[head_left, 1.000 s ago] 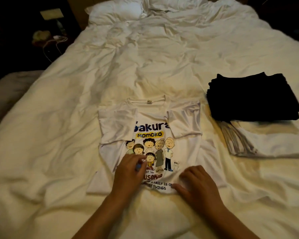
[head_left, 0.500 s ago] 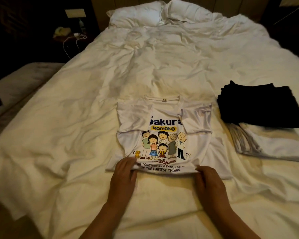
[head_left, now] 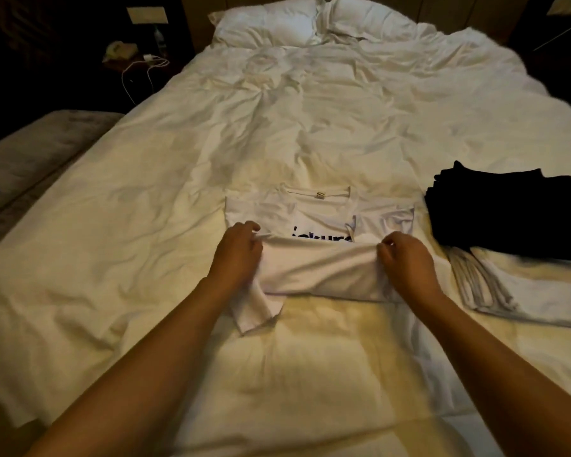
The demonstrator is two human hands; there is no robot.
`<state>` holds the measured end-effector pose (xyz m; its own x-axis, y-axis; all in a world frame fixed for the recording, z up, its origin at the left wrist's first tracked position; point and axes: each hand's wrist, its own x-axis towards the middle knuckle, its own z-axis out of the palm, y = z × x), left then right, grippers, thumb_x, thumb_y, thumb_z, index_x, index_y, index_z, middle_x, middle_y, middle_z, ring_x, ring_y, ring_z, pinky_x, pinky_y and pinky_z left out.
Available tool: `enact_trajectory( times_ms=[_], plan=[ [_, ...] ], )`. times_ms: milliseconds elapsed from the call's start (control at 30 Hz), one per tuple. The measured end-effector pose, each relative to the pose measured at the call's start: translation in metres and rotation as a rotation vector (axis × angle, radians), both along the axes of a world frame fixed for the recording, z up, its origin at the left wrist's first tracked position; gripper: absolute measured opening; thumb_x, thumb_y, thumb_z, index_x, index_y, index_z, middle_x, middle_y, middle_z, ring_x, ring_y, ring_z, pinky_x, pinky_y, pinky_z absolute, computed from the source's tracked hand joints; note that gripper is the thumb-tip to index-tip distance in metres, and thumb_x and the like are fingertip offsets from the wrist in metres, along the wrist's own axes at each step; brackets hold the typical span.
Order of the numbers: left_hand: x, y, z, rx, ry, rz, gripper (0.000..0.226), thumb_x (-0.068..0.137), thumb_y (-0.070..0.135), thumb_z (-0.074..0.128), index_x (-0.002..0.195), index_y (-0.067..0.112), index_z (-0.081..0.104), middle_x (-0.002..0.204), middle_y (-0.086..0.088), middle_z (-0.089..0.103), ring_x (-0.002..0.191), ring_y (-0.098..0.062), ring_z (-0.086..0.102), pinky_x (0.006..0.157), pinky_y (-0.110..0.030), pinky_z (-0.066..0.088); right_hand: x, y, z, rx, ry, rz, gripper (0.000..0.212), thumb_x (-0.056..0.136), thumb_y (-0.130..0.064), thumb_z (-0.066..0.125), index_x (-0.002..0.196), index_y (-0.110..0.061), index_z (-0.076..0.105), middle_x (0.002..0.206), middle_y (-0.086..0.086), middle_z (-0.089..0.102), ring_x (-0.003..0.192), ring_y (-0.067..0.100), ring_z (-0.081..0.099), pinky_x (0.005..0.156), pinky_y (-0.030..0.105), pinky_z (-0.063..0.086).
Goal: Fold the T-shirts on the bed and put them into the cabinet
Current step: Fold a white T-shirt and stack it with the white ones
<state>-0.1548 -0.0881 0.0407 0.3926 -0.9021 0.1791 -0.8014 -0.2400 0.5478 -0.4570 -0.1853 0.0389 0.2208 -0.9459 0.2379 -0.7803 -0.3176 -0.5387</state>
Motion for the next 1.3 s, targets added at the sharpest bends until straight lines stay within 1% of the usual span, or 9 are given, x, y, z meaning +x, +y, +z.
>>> enact_trajectory(
  times_ms=[100,200,300,700,833,900,1000,1133,1300],
  plan=[
    [-0.010,-0.008,-0.013,-0.096,-0.120,-0.076,0.037,0.091,0.010,0.064,0.128,0.010,0.061,0.133,-0.014,0.054,0.126,-0.031,0.046,0.104,-0.041,0.042,0.003,-0.009,-0.015,-0.007,0.023,0.009,0.036,0.090,-0.015,0.068,0.124,-0.005,0.060,0.124,0.019,0.055,0.117,0.035,0.049,0.095,0.038,0.041],
    [-0.030,0.016,-0.027,-0.192,-0.249,-0.232,0.019,0.086,0.032,0.066,0.092,0.014,0.070,0.095,-0.005,0.063,0.089,-0.027,0.055,0.077,-0.042,0.049,0.000,0.017,-0.032,-0.214,0.018,0.182,0.019,0.085,-0.021,0.068,0.097,-0.006,0.068,0.097,0.011,0.063,0.094,0.027,0.053,0.078,0.034,0.043],
    [-0.037,0.048,-0.044,-0.090,-0.262,-0.281,0.038,0.075,0.053,0.071,0.090,0.018,0.068,0.090,0.001,0.060,0.086,-0.021,0.054,0.072,-0.035,0.045,-0.014,0.046,-0.056,-0.234,0.117,0.329,0.024,0.082,-0.036,0.068,0.088,-0.013,0.068,0.085,0.003,0.061,0.081,0.026,0.054,0.068,0.036,0.044],
    [0.000,0.066,-0.007,-0.094,0.024,-0.286,0.007,0.089,0.016,0.073,0.085,0.021,0.071,0.082,0.013,0.067,0.078,-0.002,0.059,0.069,-0.014,0.043,-0.026,0.036,-0.024,-0.224,-0.174,0.249,0.010,0.089,-0.018,0.062,0.085,-0.011,0.069,0.085,-0.003,0.064,0.079,0.019,0.056,0.072,0.033,0.043],
    [0.015,0.052,0.016,-0.047,0.208,-0.222,0.020,0.088,0.014,0.075,0.078,0.030,0.067,0.078,0.011,0.068,0.073,-0.006,0.061,0.067,-0.016,0.045,-0.020,0.033,-0.018,-0.116,0.007,0.376,0.011,0.081,-0.018,0.079,0.084,-0.015,0.068,0.081,-0.008,0.056,0.074,0.015,0.054,0.064,0.028,0.041],
    [0.020,0.047,0.020,-0.007,0.109,-0.328,0.011,0.082,0.030,0.079,0.082,0.028,0.068,0.083,0.011,0.065,0.078,-0.007,0.060,0.070,-0.021,0.046,-0.017,0.036,-0.033,-0.079,0.150,0.474,0.018,0.077,-0.023,0.082,0.087,-0.017,0.068,0.080,-0.007,0.057,0.076,0.018,0.055,0.063,0.028,0.040],
    [0.020,0.048,0.007,0.118,-0.124,-0.514,0.041,0.067,0.064,0.074,0.091,0.031,0.070,0.092,0.016,0.056,0.090,-0.002,0.049,0.081,-0.018,0.043,-0.019,0.041,-0.043,-0.087,0.155,0.484,0.008,0.083,-0.014,0.076,0.085,-0.014,0.069,0.079,-0.002,0.062,0.076,0.023,0.058,0.064,0.029,0.041],
    [0.027,0.047,-0.013,0.053,-0.250,-0.588,0.014,0.074,0.030,0.083,0.081,0.025,0.072,0.083,0.014,0.053,0.086,-0.006,0.042,0.070,-0.040,0.051,-0.024,0.046,-0.032,-0.015,-0.003,0.415,0.011,0.084,-0.006,0.075,0.082,-0.015,0.068,0.077,-0.007,0.059,0.071,0.010,0.053,0.062,0.026,0.043],
    [0.023,0.055,0.013,0.064,0.179,-0.458,0.016,0.083,0.040,0.074,0.085,0.025,0.068,0.087,0.010,0.063,0.089,-0.008,0.058,0.076,-0.020,0.046,-0.029,0.042,-0.008,0.142,-0.121,0.365,0.015,0.082,-0.007,0.076,0.078,-0.019,0.069,0.076,-0.008,0.062,0.071,0.008,0.056,0.063,0.027,0.048]
  ],
)
